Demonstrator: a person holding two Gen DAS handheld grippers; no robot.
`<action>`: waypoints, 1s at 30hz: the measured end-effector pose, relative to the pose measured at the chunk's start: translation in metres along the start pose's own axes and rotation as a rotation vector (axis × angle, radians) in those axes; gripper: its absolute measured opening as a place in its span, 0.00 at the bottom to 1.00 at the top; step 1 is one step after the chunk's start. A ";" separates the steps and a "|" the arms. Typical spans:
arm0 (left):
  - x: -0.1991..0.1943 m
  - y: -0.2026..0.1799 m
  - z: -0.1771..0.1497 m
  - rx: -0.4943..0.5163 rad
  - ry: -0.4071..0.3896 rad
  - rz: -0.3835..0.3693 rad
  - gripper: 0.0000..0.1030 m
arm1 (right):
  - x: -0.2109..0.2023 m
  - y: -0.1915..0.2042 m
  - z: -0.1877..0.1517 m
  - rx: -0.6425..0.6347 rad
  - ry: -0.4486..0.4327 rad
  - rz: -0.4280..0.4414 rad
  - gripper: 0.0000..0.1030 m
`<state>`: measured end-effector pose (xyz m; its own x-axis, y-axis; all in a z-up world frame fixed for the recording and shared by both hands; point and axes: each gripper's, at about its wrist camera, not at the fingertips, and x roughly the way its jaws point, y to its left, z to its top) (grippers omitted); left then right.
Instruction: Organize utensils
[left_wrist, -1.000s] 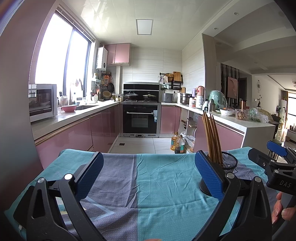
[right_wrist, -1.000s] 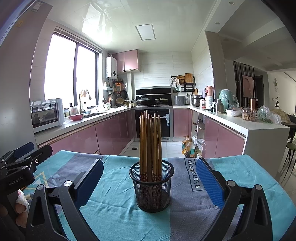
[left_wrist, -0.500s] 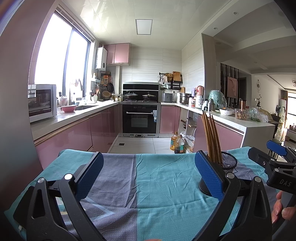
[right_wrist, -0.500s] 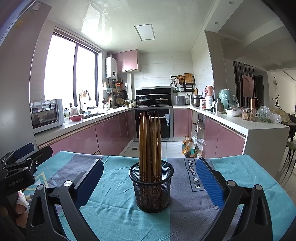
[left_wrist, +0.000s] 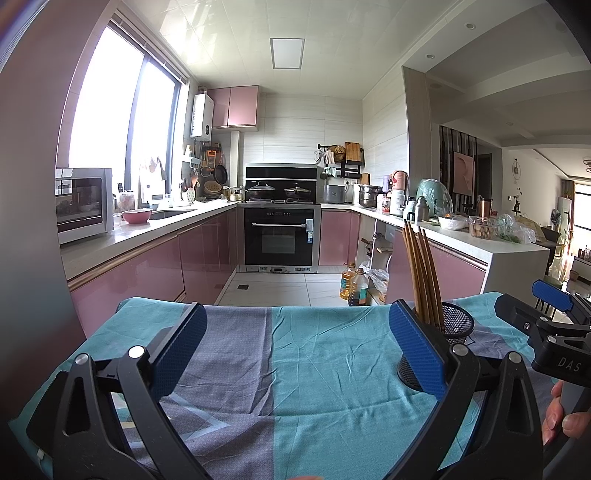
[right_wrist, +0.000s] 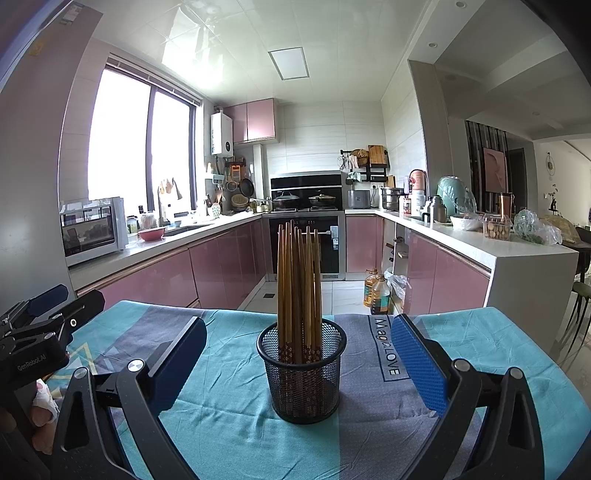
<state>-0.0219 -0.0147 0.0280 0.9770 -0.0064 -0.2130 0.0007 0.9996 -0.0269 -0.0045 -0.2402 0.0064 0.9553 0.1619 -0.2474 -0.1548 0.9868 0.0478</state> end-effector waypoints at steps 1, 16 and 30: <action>0.000 0.000 0.000 0.001 -0.001 0.001 0.94 | 0.000 -0.001 0.000 -0.001 0.000 0.000 0.94; 0.001 -0.001 0.000 0.002 0.001 0.000 0.94 | 0.001 0.000 -0.001 0.005 0.001 -0.001 0.94; 0.002 -0.002 -0.001 0.003 0.004 -0.001 0.94 | 0.003 -0.002 -0.002 0.008 0.001 -0.002 0.94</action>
<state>-0.0201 -0.0162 0.0268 0.9763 -0.0072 -0.2164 0.0021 0.9997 -0.0239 -0.0021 -0.2417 0.0038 0.9554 0.1598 -0.2485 -0.1507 0.9870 0.0555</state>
